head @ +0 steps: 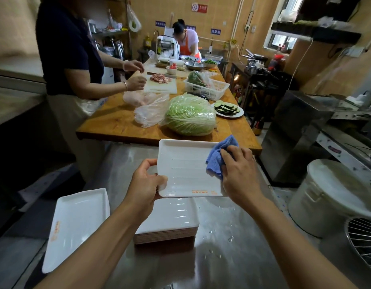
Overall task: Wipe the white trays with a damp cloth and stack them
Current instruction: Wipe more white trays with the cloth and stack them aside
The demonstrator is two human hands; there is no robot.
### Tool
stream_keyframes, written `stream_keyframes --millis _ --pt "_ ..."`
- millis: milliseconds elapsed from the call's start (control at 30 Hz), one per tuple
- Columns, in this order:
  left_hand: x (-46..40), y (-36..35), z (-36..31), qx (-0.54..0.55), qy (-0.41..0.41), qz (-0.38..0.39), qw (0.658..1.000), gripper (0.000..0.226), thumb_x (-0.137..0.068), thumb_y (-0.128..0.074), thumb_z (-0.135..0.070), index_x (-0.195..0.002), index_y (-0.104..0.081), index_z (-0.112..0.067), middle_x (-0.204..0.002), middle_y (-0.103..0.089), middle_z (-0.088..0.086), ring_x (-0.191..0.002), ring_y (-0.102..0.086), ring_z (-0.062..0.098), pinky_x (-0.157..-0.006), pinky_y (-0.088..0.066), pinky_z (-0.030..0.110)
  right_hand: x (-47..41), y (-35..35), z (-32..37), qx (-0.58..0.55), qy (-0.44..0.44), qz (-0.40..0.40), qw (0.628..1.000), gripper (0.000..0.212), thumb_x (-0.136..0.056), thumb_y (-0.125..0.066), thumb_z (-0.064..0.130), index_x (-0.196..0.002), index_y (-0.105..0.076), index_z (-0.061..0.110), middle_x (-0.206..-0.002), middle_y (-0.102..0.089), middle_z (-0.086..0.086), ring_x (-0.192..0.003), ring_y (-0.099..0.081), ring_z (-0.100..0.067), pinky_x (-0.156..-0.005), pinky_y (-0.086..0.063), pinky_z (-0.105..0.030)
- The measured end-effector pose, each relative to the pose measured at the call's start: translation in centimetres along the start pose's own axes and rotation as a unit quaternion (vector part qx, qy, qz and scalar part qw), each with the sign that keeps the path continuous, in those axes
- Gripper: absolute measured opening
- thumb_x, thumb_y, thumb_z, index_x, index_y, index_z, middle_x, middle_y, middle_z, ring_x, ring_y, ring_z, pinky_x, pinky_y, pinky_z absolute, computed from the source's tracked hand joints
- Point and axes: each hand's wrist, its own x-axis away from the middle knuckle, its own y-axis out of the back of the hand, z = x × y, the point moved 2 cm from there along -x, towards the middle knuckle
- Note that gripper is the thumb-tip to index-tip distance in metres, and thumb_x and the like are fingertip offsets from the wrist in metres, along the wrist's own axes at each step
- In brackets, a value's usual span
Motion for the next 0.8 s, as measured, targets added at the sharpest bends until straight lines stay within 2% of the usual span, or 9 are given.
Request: stream_keyframes --millis 133,200,300,400,433,533,667,800 --pt "0.1 -0.4 0.0 0.006 0.000 0.005 1.000 0.040 -0.083 -0.047 0.015 -0.102 -0.051 -0.020 -0.102 -0.062 0.019 -0.081 -0.063 0.032 -0.047 -0.053 0.030 -0.3 -0.2 3.3 -0.149 0.049 -0.003 0.988 0.038 -0.096 -0.042 0.025 -0.132 -0.052 0.016 -0.136 -0.044 -0.006 -0.120 -0.034 -0.024 -0.101 -0.022 -0.030" --pt "0.2 -0.4 0.0 0.010 -0.002 0.005 1.000 0.037 -0.085 -0.049 0.012 -0.104 -0.051 -0.020 -0.106 -0.061 0.020 -0.086 -0.064 0.035 -0.052 -0.055 0.033 -0.9 -0.3 5.1 -0.136 0.071 0.003 0.988 0.044 -0.094 -0.035 0.032 -0.133 -0.051 0.023 -0.137 -0.043 -0.001 -0.120 -0.034 -0.024 -0.098 -0.022 -0.033" --pt "0.3 -0.2 -0.1 0.006 -0.016 -0.005 1.000 0.031 -0.090 -0.050 0.005 -0.102 -0.053 -0.023 -0.100 -0.063 0.017 -0.079 -0.065 0.028 -0.053 -0.055 0.035 -2.0 -0.6 7.0 -0.144 0.074 0.054 0.985 0.040 -0.097 -0.038 0.029 -0.137 -0.043 0.031 -0.140 -0.035 0.005 -0.124 -0.027 -0.020 -0.101 -0.023 -0.037" --pt "0.2 0.3 -0.2 -0.020 -0.034 -0.008 0.999 0.023 -0.094 -0.051 -0.003 -0.100 -0.055 -0.025 -0.098 -0.066 0.016 -0.079 -0.066 0.029 -0.066 -0.057 0.047 -2.0 -0.7 8.1 -0.206 0.093 0.098 0.969 0.040 -0.097 -0.042 0.023 -0.137 -0.044 0.028 -0.140 -0.035 0.005 -0.125 -0.027 -0.020 -0.101 -0.025 -0.038" --pt "0.1 0.5 -0.1 -0.023 -0.034 -0.006 0.999 0.021 -0.094 -0.050 -0.005 -0.101 -0.055 -0.024 -0.099 -0.067 0.016 -0.080 -0.067 0.029 -0.067 -0.058 0.046 -1.7 -0.7 8.4 -0.217 0.105 0.108 0.964 0.038 -0.097 -0.043 0.023 -0.135 -0.046 0.027 -0.140 -0.037 0.005 -0.125 -0.028 -0.020 -0.101 -0.026 -0.037" --pt "-0.1 0.9 0.3 -0.015 -0.025 -0.006 1.000 0.019 -0.096 -0.047 -0.005 -0.102 -0.053 -0.022 -0.100 -0.067 0.014 -0.077 -0.069 0.025 -0.057 -0.057 0.036 -0.1 -1.0 8.5 -0.237 0.137 0.123 0.954 0.033 -0.096 -0.048 0.023 -0.129 -0.052 0.023 -0.135 -0.042 0.005 -0.121 -0.033 -0.018 -0.102 -0.028 -0.038" --pt "-0.6 0.7 0.9 -0.005 -0.010 -0.040 0.999 0.022 -0.096 -0.046 -0.003 -0.109 -0.052 -0.019 -0.100 -0.065 0.014 -0.072 -0.066 0.023 -0.049 -0.053 0.031 2.0 -1.5 8.3 -0.271 0.139 0.127 0.944 0.029 -0.092 -0.056 0.022 -0.121 -0.056 0.021 -0.127 -0.047 0.008 -0.115 -0.036 -0.014 -0.100 -0.031 -0.034" --pt "-1.2 0.5 0.9 0.003 -0.004 -0.060 0.998 0.025 -0.095 -0.046 -0.001 -0.114 -0.051 -0.017 -0.096 -0.065 0.012 -0.071 -0.064 0.021 -0.045 -0.051 0.027 3.6 -2.0 8.0 -0.244 0.186 0.078 0.948 0.027 -0.085 -0.064 0.011 -0.111 -0.062 0.015 -0.120 -0.056 0.001 -0.108 -0.046 -0.021 -0.091 -0.040 -0.035"
